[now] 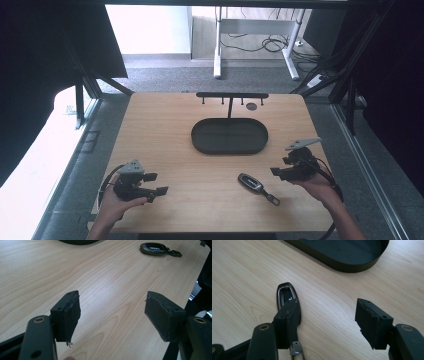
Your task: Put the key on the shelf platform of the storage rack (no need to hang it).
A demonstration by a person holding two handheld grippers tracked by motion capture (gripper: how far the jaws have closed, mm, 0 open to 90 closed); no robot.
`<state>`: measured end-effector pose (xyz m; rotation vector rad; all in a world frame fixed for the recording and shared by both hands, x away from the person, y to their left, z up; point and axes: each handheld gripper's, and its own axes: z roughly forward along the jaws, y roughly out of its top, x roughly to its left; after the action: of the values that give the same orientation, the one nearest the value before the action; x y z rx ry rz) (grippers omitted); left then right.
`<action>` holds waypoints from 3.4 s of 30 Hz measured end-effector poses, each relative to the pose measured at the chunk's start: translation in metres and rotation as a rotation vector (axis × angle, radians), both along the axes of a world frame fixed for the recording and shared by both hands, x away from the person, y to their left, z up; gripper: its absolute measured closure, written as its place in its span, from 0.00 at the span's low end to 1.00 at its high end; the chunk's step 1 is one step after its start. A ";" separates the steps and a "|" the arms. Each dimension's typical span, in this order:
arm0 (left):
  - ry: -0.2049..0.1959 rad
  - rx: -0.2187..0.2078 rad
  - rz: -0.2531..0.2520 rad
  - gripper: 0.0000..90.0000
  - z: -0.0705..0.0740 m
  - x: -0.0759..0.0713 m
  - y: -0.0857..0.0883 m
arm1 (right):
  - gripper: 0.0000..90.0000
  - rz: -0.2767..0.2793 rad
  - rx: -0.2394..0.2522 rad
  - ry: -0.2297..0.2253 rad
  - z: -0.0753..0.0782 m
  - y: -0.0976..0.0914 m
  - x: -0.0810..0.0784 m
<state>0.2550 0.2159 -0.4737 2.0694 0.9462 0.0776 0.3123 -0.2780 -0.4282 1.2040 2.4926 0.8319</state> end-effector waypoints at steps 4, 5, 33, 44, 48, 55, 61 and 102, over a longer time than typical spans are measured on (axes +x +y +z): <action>0.004 0.003 -0.003 0.32 -0.001 0.001 -0.001 | 0.40 0.016 -0.013 0.013 -0.002 0.007 0.000; 0.004 0.004 -0.005 0.32 -0.001 0.001 -0.001 | 0.40 0.021 -0.016 0.014 -0.003 0.008 0.001; 0.012 0.012 -0.009 0.32 -0.003 0.001 -0.002 | 0.40 0.079 -0.088 0.076 -0.025 0.037 0.008; 0.009 0.009 -0.013 0.32 -0.002 0.000 -0.002 | 0.39 0.083 -0.124 0.132 -0.044 0.044 0.013; 0.005 0.004 -0.009 0.32 0.000 0.000 0.000 | 0.38 0.079 -0.141 0.146 -0.050 0.045 0.014; 0.006 0.004 -0.009 0.32 -0.001 0.000 0.001 | 0.37 0.082 -0.161 0.165 -0.057 0.049 0.016; 0.005 0.005 -0.011 0.32 0.000 -0.001 0.000 | 0.35 0.104 -0.185 0.171 -0.062 0.058 0.015; 0.009 0.011 -0.013 0.32 -0.002 -0.001 -0.001 | 0.55 0.190 -0.242 0.215 -0.076 0.078 0.013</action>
<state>0.2543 0.2147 -0.4755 2.0873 0.9393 0.0672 0.3251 -0.2004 -0.5044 1.0344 2.8163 0.4417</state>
